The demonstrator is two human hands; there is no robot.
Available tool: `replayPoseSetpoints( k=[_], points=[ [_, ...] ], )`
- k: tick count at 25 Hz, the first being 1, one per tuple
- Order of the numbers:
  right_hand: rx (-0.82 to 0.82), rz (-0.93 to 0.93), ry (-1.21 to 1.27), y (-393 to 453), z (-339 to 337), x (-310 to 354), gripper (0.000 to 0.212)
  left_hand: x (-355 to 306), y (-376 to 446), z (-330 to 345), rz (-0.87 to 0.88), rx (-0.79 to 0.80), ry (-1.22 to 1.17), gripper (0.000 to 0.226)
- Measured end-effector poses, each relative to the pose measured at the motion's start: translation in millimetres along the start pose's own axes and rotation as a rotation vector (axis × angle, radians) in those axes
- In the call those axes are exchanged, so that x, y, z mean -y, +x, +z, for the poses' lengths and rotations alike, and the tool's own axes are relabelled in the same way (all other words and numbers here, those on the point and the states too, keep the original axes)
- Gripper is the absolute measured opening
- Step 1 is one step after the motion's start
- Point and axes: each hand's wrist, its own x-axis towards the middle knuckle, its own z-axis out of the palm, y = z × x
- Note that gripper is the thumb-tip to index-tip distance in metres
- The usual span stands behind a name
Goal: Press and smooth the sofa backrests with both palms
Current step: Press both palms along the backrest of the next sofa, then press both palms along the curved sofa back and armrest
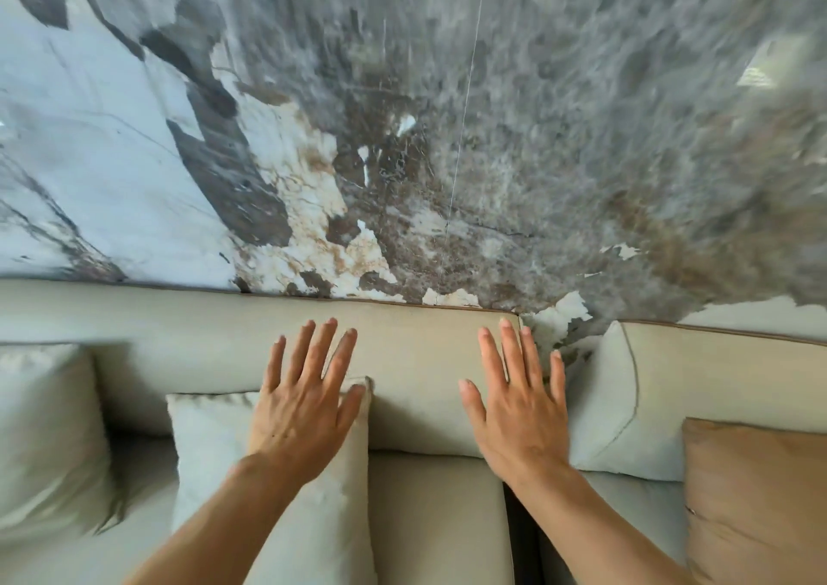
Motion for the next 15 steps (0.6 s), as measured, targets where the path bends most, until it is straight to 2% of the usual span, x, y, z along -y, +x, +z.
replayPoseSetpoints(
  k=[8,15],
  points=[
    [-0.174,0.071,-0.014,-95,-177,113,0.066,78,-107,-170,0.016,-0.108,-0.019,0.066],
    [-0.231,0.070,0.048,-146,-252,194,0.068,115,-185,-246,-0.026,-0.160,-0.014,0.064]
  ],
)
